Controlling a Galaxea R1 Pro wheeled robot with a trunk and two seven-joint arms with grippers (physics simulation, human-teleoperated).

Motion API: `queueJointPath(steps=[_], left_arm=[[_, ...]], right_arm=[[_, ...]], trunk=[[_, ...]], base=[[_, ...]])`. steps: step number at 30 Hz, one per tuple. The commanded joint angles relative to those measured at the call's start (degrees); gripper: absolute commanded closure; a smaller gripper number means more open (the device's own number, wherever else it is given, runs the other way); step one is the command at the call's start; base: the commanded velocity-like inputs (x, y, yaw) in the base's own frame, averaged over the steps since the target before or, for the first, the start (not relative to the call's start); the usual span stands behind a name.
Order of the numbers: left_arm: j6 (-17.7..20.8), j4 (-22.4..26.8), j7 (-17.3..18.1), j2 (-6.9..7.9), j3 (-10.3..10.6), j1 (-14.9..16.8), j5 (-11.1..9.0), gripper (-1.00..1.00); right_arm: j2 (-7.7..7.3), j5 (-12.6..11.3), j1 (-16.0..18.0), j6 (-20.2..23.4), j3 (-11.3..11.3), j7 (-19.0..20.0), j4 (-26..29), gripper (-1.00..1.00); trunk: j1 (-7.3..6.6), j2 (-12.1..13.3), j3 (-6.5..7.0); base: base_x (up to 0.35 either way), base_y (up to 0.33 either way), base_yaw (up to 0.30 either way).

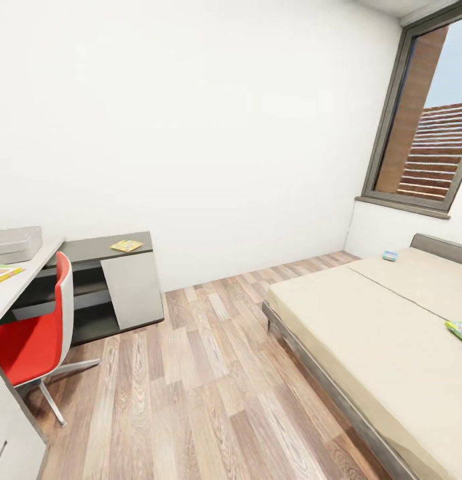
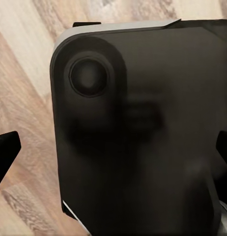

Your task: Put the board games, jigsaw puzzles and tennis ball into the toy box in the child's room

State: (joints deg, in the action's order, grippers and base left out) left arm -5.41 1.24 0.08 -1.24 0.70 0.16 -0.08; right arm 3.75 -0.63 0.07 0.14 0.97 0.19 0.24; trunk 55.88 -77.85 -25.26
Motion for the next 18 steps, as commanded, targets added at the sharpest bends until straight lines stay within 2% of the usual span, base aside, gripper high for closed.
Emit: queueJointPath(steps=[1, 18], left_arm=[[-0.16, -0.02, 0.01, 0.0, 0.05, 0.02, -0.01, -1.0], [-0.01, 1.45, -0.09, 0.43, -0.09, 0.02, -0.01, -1.0]], right_arm=[[0.01, -0.07, 0.01, 0.0, 0.07, 0.01, 0.03, -1.0], [-0.97, 0.54, -0.05, -0.05, -0.33, -0.52, 0.03, -1.0]], trunk=[[-0.23, 0.39, 0.14], [-3.96, 7.21, 3.18]], base=[[0.0, 0.0, -0.011], [0.0, 0.0, -0.002]])
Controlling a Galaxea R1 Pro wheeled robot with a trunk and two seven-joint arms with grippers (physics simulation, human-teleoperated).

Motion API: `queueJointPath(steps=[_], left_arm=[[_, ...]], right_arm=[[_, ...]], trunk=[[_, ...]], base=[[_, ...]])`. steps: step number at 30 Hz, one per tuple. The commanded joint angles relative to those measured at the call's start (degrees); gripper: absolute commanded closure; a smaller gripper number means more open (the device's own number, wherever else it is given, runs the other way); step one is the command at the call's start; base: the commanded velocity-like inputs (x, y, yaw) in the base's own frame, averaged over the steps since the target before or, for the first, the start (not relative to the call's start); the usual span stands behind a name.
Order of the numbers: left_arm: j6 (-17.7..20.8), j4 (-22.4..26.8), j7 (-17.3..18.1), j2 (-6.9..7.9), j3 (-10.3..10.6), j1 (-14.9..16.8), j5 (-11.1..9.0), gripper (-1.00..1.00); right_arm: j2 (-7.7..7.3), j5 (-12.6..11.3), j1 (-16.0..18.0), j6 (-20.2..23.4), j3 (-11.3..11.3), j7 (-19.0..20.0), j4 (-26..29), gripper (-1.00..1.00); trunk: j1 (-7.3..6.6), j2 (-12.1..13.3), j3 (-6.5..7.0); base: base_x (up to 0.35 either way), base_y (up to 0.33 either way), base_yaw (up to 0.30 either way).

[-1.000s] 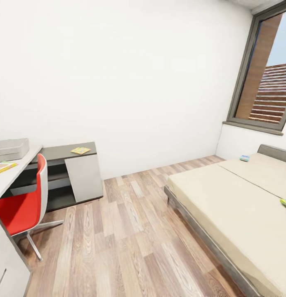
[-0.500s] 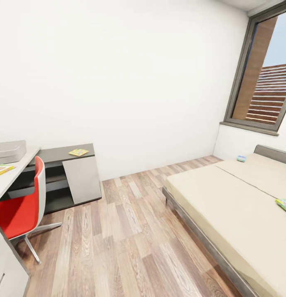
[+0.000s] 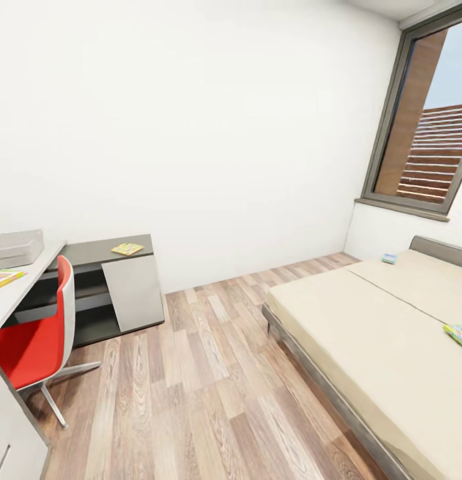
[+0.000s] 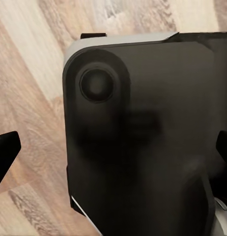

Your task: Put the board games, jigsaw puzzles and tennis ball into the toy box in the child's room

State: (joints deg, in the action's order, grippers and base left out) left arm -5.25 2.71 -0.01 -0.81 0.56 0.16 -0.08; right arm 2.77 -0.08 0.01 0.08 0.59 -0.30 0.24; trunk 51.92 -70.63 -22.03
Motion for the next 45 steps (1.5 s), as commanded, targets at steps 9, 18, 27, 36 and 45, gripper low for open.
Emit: queueJointPath(steps=[9, 18, 27, 36, 45], left_arm=[[-0.16, 1.78, -0.06, 0.24, 0.13, 0.01, -0.01, -1.0], [-0.07, 2.08, -0.08, 0.16, 0.02, 0.01, -0.01, -1.0], [0.07, 2.12, -0.11, 0.19, 0.09, 0.01, -0.01, -1.0], [-0.04, 2.11, -0.16, 0.76, 0.25, 0.01, -0.07, -1.0], [0.09, 2.12, -0.16, 1.93, 0.09, 0.01, -0.09, -1.0]], right_arm=[[-0.15, 0.04, -0.01, -0.06, 0.1, -0.05, 0.03, -1.0], [-0.2, 0.13, -0.01, -0.08, 0.03, -0.05, 0.03, -1.0], [-0.25, 0.19, -0.01, -0.06, -0.07, -0.05, 0.03, -1.0], [-0.23, 0.17, -0.01, -0.08, 0.01, -0.08, 0.03, -1.0], [-0.22, 0.23, -0.01, -0.08, -0.04, -0.05, 0.03, -1.0]], trunk=[[-1.98, 3.6, 1.58], [-3.96, 7.21, 3.19], [-5.94, 10.82, 4.81], [-7.91, 14.42, 6.42], [-9.89, 18.03, 8.04]], base=[[0.0, 0.0, 0.0], [0.0, 0.0, 0.0], [0.0, 0.0, 0.0], [0.0, 0.0, 0.0], [0.0, 0.0, 0.0]])
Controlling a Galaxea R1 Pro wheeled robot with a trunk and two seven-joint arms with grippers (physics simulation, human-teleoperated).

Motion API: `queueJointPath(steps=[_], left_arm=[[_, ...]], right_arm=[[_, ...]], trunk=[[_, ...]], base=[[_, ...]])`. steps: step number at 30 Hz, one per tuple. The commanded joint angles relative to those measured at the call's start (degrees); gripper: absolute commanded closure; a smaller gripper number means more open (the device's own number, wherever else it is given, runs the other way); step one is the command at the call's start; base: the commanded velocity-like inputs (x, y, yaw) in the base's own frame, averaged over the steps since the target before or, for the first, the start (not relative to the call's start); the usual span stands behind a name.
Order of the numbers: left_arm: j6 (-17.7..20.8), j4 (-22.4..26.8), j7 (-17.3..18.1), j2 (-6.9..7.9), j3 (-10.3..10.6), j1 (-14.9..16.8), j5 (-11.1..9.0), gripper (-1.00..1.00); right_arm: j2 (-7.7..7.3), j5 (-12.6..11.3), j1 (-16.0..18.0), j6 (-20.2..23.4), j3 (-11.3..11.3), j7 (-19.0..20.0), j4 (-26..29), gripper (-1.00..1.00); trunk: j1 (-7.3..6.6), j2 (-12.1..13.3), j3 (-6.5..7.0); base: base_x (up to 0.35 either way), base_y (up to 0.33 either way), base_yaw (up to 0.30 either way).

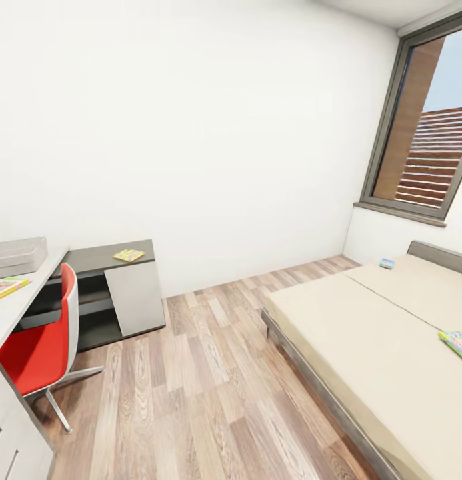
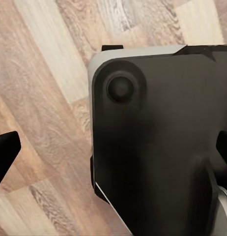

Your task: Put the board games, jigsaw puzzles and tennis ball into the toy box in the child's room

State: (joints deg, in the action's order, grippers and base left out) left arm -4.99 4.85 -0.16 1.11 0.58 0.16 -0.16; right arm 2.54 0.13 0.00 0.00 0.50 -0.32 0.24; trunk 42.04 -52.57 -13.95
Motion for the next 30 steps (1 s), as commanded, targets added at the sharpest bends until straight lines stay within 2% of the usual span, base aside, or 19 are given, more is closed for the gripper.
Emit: queueJointPath(steps=[1, 12, 19, 26, 30], left_arm=[[-0.19, -0.01, -0.02, 0.06, 0.06, 0.02, -0.02, -1.0], [0.22, 0.83, -0.03, 0.12, -0.13, 0.21, -0.02, -1.0], [1.02, 5.97, -0.74, -0.26, -0.25, 0.39, -0.02, -1.0], [5.61, 12.7, -2.04, -0.52, -0.36, 1.33, -0.24, -1.0], [8.42, 15.19, -2.33, -1.24, -0.39, 2.82, -0.42, -1.0]], right_arm=[[0.01, 0.02, 0.0, 0.0, 0.05, -0.03, 0.03, -1.0], [0.01, -0.01, 0.0, 0.0, 0.09, -0.03, 0.03, -1.0], [0.01, 0.03, 0.0, 0.0, 0.07, -0.04, 0.03, -1.0], [0.01, 0.03, 0.0, 0.0, 0.04, -0.03, 0.03, -1.0], [0.01, 0.04, 0.0, 0.0, 0.05, -0.03, 0.03, -1.0]], trunk=[[-0.22, 0.38, 0.13], [-2.64, 4.79, 2.11], [-4.17, 7.59, 3.36], [-5.71, 10.4, 4.62], [-6.59, 12.01, 5.34]], base=[[0.0, 0.0, 0.0], [0.0, 0.0, 0.0], [0.0, 0.0, 0.0], [0.0, 0.0, 0.0], [0.0, 0.0, 0.0]])
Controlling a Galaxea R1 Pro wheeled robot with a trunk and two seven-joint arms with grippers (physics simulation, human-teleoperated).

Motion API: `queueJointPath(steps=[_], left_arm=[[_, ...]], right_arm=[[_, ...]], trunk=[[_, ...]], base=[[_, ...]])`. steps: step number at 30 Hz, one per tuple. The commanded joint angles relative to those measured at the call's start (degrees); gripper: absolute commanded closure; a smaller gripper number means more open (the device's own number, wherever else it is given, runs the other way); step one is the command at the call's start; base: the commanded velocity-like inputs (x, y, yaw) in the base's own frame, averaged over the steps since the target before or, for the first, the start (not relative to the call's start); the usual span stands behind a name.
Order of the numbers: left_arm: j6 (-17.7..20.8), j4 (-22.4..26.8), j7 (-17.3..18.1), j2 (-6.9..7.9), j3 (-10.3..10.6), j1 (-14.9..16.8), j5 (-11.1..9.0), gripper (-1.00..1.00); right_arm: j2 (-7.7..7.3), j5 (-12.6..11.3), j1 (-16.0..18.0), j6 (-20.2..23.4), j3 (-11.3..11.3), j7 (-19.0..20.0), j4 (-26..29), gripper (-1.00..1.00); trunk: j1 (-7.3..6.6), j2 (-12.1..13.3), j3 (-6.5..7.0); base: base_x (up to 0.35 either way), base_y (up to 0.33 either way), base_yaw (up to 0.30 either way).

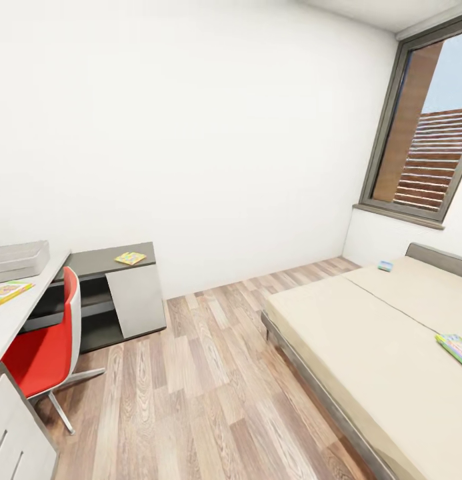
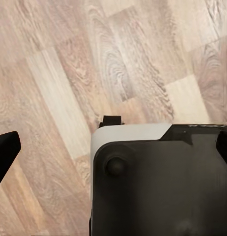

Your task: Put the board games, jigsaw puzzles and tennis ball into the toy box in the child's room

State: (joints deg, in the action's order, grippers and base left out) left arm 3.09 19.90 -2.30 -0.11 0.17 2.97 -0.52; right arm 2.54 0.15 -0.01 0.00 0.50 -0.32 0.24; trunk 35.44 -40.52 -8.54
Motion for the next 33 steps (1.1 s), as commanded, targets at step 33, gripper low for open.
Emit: queueJointPath(steps=[33], left_arm=[[3.71, 2.84, 0.36, -1.34, 0.09, 4.61, -0.26, -1.0]], right_arm=[[0.38, -1.11, 3.02, -6.71, 0.46, 0.13, 1.74, -1.0]], trunk=[[-7.24, 13.19, 5.85]], base=[[0.0, 0.0, 0.0]])
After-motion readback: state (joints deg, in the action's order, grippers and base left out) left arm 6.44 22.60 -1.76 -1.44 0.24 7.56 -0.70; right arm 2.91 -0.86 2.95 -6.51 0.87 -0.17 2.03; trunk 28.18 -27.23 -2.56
